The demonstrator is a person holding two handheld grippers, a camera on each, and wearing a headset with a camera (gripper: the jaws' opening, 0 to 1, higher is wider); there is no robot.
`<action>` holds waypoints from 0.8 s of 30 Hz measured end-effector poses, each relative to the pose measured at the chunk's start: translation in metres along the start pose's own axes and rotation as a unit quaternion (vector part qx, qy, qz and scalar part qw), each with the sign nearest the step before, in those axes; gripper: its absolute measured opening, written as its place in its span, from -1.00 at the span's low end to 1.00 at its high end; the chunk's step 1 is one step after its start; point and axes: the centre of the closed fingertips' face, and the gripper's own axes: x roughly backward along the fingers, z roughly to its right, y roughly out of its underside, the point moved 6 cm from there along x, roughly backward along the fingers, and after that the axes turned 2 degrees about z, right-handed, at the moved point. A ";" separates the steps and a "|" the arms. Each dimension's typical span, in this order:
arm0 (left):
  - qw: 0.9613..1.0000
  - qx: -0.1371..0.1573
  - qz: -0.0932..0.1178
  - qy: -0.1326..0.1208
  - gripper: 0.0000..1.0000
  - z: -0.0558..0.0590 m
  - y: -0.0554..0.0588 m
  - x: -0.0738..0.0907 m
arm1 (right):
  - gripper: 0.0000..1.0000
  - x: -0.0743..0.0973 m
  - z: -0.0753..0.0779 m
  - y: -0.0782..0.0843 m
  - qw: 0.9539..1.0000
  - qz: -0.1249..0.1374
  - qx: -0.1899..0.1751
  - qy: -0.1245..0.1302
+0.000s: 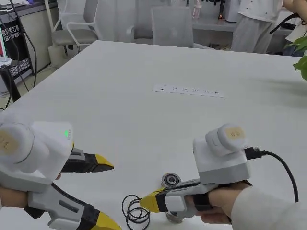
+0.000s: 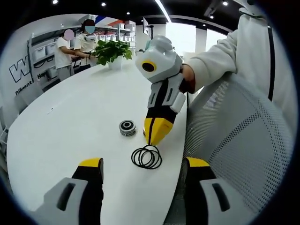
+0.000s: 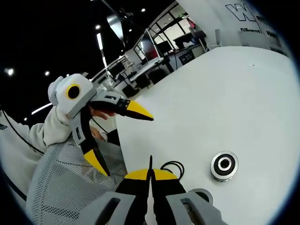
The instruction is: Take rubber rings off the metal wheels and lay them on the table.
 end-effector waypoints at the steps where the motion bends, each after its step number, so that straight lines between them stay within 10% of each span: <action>1: 1.000 0.000 -0.002 0.001 0.36 0.000 0.001 0.000 | -1.00 -0.001 0.001 0.002 1.000 -0.007 0.003 0.002; 24: 1.000 -0.003 -0.026 0.016 0.32 0.006 0.007 -0.003 | -1.00 -0.002 0.019 0.017 0.997 -0.042 0.030 0.053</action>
